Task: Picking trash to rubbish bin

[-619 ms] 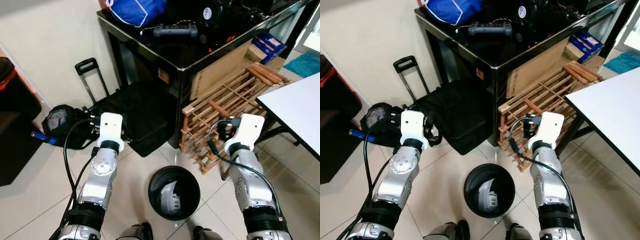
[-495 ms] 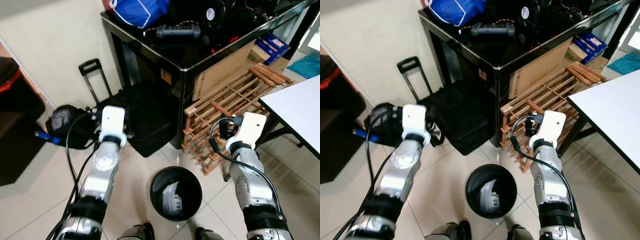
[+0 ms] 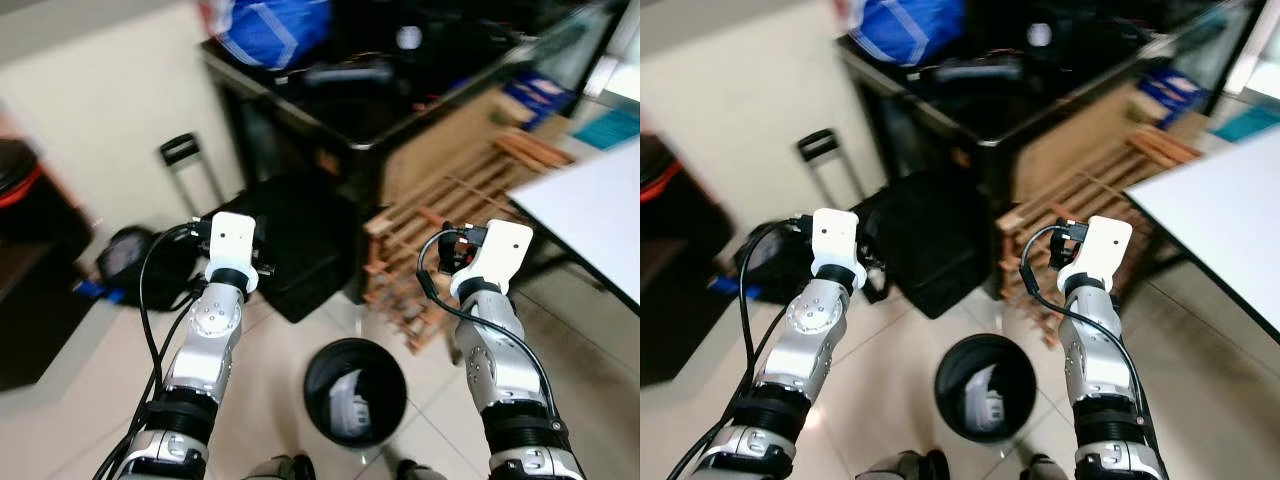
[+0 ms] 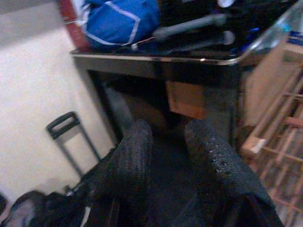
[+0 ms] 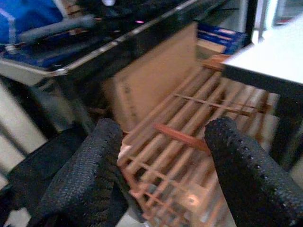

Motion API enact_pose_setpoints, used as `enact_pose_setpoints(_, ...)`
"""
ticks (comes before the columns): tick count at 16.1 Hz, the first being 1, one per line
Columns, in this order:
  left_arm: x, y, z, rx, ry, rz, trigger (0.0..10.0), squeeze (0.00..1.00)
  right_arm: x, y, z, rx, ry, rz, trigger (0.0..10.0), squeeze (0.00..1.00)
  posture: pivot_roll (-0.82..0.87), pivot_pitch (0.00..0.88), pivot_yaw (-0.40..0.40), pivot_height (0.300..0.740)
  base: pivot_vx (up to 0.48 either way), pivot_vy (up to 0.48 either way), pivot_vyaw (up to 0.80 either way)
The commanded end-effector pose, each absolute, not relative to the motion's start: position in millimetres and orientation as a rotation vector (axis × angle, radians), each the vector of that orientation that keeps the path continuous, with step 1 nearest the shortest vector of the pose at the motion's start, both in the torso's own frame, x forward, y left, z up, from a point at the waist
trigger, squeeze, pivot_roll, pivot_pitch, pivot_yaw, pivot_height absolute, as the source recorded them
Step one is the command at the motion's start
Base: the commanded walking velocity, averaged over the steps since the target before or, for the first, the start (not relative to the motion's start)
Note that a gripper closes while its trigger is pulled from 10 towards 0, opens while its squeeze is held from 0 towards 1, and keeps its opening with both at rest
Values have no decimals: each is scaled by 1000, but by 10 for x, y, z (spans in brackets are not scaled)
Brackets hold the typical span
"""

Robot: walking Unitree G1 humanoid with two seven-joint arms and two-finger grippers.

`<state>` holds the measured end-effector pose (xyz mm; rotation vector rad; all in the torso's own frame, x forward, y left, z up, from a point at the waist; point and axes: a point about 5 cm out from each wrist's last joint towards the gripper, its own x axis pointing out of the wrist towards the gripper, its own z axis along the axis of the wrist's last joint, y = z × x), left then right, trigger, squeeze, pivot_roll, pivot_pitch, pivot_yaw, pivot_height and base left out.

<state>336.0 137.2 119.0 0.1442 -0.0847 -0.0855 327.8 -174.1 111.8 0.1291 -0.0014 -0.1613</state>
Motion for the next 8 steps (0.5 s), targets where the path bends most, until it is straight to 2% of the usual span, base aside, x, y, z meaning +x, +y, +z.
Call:
enact_pose_setpoints(1, 3359, 1370, 1184, 146, -85, -94, 10000, 0, 3272, -1721, 1104, 135, -1, -158, 10000, 0, -42, 85, 142, 740, 0, 0, -800)
enact_pose_setpoints(8, 3339, 1353, 1179, 161, -83, -111, 10000, 0, 3255, -1640, 1056, 128, 15, -135, 10000, 0, -40, 94, 149, 740, 0, 0, -800)
